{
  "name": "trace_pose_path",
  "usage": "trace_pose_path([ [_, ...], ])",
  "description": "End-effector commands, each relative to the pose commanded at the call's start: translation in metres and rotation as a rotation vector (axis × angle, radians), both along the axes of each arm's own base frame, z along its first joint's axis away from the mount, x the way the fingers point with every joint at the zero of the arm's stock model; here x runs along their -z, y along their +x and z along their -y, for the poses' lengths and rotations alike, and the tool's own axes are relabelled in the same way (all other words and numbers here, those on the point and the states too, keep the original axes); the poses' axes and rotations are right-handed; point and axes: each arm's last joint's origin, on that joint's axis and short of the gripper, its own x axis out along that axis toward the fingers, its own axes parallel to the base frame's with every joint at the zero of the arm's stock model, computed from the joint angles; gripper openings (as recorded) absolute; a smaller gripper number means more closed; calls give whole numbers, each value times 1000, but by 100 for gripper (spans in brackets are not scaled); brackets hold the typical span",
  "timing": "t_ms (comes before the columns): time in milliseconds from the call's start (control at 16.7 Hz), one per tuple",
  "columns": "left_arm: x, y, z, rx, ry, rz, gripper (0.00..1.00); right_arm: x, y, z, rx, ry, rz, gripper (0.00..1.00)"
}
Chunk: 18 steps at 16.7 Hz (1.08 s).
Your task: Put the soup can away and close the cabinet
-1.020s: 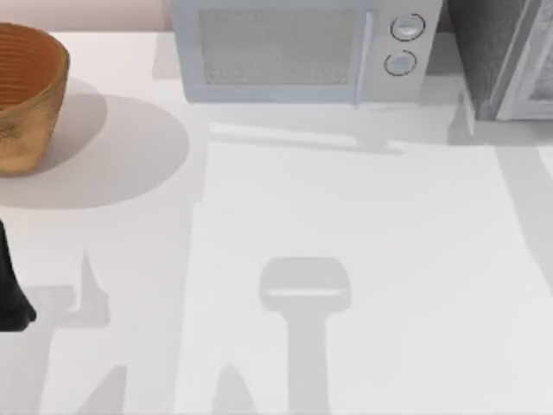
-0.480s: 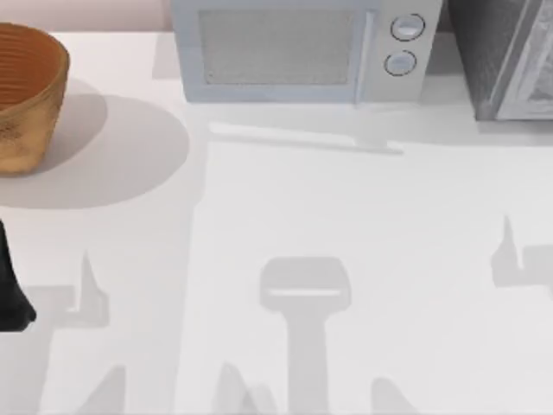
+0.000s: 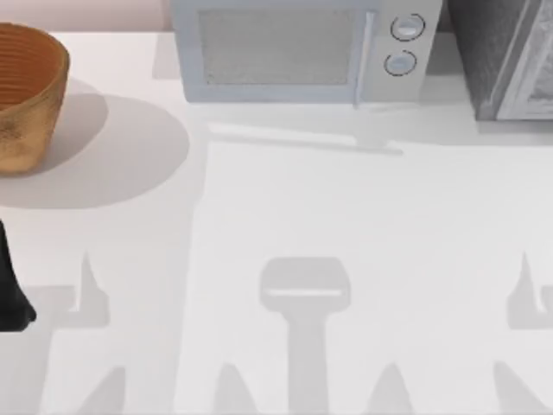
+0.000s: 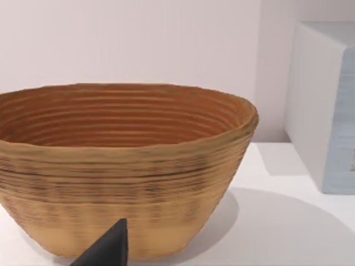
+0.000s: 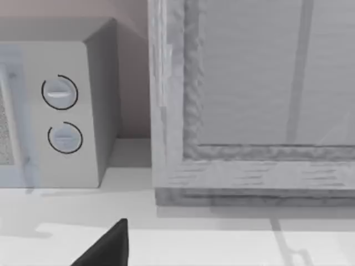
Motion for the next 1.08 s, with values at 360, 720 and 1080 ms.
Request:
trace_pose_path([
  [360, 0, 0, 0, 0, 0, 0, 100, 0, 0, 0, -3, -1, -5, 100],
  [720, 0, 0, 0, 0, 0, 0, 100, -22, 12, 15, -1, -7, 32, 100],
  [1080, 0, 0, 0, 0, 0, 0, 100, -39, 46, 66, 1, -7, 8, 100],
])
